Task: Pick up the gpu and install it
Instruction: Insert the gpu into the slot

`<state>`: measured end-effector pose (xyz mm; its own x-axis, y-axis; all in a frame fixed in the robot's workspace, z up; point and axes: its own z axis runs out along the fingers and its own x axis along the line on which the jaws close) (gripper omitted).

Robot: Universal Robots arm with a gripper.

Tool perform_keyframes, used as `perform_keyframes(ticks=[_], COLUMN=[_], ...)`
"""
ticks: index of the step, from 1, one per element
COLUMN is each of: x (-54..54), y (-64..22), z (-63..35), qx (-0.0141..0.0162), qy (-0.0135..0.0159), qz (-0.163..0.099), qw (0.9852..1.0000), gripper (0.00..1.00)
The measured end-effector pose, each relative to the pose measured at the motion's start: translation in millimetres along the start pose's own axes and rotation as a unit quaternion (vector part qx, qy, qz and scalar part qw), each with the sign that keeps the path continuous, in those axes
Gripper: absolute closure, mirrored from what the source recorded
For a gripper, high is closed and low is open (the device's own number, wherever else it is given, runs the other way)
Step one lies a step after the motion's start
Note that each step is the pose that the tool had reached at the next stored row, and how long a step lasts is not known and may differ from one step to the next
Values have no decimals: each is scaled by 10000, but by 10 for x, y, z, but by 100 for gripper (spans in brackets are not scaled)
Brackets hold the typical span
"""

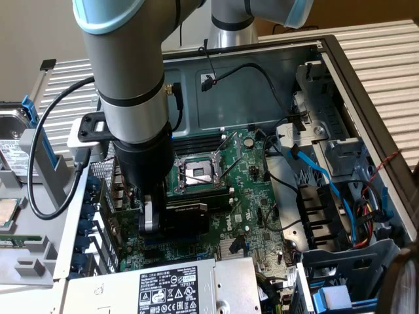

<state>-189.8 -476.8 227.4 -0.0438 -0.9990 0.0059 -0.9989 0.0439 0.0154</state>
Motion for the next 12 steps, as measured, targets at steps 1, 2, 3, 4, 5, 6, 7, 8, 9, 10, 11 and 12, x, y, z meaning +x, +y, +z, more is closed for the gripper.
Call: perform_keyframes(ticks=[1, 2, 3, 4, 5, 6, 7, 8, 9, 10, 11, 12], x=[0, 1, 3, 5, 8, 10, 11, 11, 12, 13, 13, 13], y=[0, 0, 0, 0, 0, 0, 0, 0, -1, -1, 0, 0], z=[0, 0, 1, 1, 1, 1, 1, 1, 0, 0, 0, 0], qx=[0, 0, 0, 0, 0, 0, 0, 0, 0, 0, 0, 0], qy=[0, 0, -1, -3, -5, -6, -6, -7, -6, -6, -8, -10], qz=[0, 1, 1, 0, 0, 0, 1, 1, 0, 0, 0, 0], qw=[10000, 10000, 10000, 10000, 10000, 10000, 10000, 10000, 10000, 10000, 10000, 10000], gripper=[71, 71, 71, 71, 71, 71, 71, 71, 71, 71, 71, 71])
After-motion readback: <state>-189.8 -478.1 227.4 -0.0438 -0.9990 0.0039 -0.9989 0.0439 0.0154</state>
